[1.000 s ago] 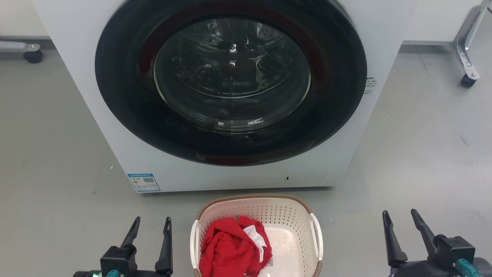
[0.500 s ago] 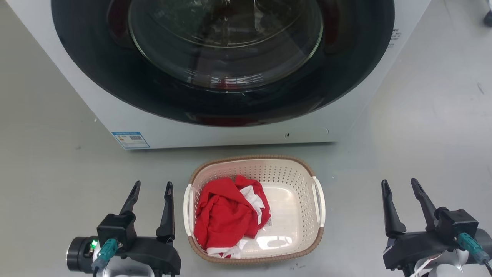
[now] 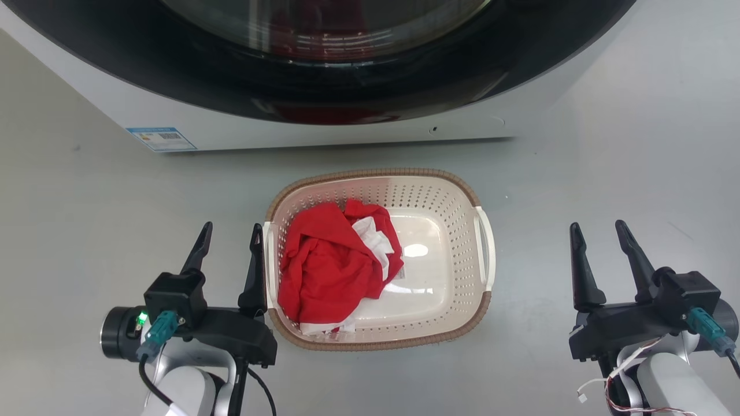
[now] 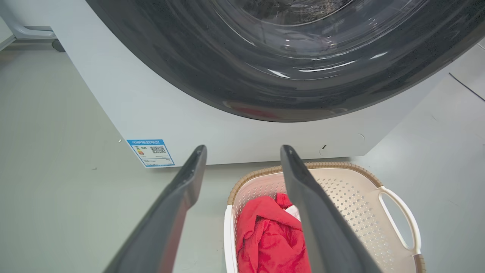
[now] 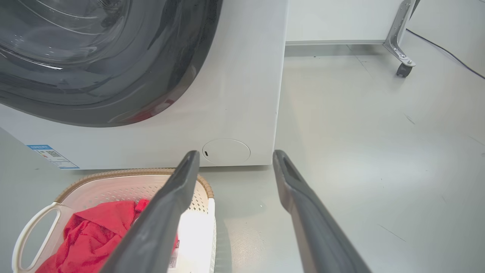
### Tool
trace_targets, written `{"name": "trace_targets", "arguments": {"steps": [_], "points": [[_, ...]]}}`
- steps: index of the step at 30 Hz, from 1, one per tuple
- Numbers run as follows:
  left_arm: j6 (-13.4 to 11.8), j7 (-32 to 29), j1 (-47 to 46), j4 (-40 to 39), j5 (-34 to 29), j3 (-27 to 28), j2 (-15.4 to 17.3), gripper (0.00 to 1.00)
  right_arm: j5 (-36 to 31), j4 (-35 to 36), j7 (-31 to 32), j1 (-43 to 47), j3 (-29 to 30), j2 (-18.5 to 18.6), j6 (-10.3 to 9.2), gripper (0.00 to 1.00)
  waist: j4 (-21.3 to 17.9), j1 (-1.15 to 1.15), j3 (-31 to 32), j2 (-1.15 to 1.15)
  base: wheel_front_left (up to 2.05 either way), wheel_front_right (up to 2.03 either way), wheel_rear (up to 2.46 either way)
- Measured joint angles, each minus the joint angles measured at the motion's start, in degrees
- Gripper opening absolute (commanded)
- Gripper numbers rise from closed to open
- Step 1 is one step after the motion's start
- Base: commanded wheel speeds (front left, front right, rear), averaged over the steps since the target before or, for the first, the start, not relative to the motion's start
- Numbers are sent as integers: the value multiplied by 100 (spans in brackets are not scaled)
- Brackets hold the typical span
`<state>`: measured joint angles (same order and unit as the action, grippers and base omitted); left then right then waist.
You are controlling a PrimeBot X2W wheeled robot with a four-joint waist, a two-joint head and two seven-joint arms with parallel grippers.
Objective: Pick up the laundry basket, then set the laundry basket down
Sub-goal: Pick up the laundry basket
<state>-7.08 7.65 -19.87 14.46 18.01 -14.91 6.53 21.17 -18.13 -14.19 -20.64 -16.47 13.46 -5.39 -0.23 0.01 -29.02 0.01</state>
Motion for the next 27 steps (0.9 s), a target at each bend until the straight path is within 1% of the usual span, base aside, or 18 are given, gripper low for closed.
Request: {"name": "trace_targets", "arguments": {"steps": [11, 15, 19, 27], "points": [[54, -27, -484, 385, 21, -19, -89, 100, -2, -224, 1, -477, -94, -145, 37, 100, -48, 0, -785, 0, 0, 0, 0], [62, -48, -662, 564, 23, -41, -116, 100, -2, -316, 1, -635, -125, -209, 85, 100, -54, 0, -1033, 0, 0, 0, 0], [111, -49, -834, 761, 33, -69, -145, 100, -2, -482, 1, -806, -180, -281, 96, 100, -51, 0, -1264, 0, 0, 0, 0], [194, -47, -1104, 1306, 187, -36, -187, 100, -2, -943, 4, -1172, -343, -532, 199, 100, -60, -1, -1630, 0, 0, 0, 0]]}}
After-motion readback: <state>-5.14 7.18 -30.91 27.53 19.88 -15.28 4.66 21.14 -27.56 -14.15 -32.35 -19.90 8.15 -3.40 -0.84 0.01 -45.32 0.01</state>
